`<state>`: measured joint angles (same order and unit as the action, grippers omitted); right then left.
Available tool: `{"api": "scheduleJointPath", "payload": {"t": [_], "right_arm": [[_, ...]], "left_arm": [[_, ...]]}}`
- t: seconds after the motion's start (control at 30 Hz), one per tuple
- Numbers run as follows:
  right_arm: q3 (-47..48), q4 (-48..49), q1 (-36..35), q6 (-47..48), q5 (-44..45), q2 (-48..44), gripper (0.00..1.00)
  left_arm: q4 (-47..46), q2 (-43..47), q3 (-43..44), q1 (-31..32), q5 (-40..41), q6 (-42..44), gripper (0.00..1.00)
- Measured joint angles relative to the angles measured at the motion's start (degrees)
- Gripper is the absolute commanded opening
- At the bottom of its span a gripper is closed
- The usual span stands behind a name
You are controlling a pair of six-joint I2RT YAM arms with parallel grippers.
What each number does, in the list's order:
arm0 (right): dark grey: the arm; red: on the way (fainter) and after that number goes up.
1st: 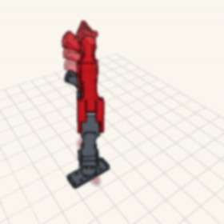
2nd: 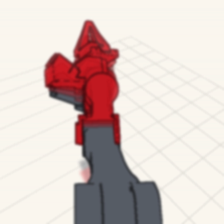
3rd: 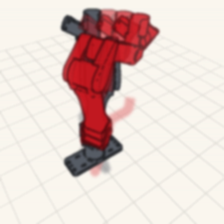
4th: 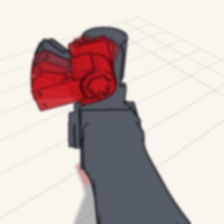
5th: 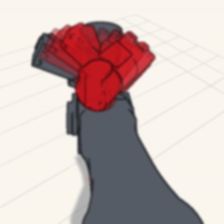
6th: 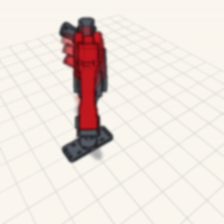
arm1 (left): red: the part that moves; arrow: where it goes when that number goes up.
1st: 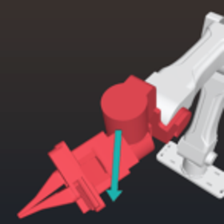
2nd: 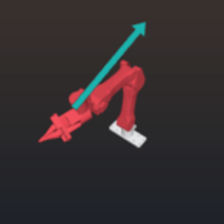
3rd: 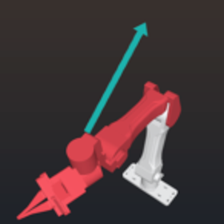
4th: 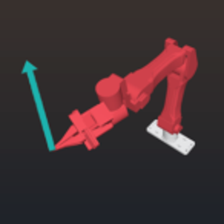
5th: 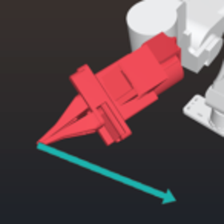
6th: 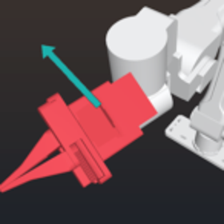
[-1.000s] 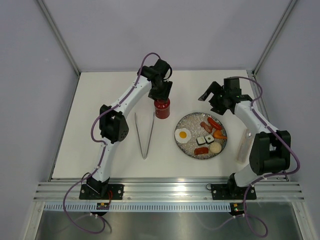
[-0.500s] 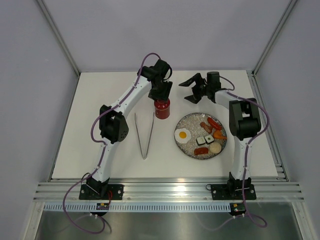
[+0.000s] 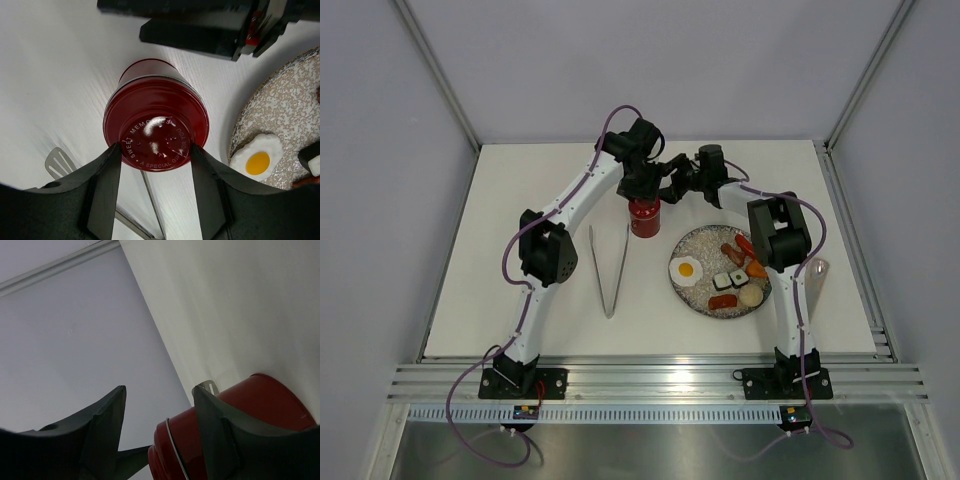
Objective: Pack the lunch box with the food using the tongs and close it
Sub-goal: Close the box lid on the packing box.
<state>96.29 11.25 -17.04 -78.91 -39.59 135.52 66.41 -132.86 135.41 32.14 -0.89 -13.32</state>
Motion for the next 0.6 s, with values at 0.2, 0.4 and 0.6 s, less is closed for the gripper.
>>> {"api": "scheduleJointPath", "payload": {"t": [0.2,0.4,0.6], "right_arm": [[-0.04,1.27,-1.40,-2.43,-0.59,0.00,0.45],[-1.36,1.51,-1.33,-2.93,-0.55,0.00,0.53],[-2.08,1.14,-1.46,-2.25,-0.57,0.00,0.53]], "left_arm": [[0.00,0.00,0.00,0.00,-0.02,0.00,0.24],[-0.02,0.00,0.00,0.00,0.00,0.00,0.24],[0.00,0.00,0.00,0.00,0.00,0.00,0.24]]}}
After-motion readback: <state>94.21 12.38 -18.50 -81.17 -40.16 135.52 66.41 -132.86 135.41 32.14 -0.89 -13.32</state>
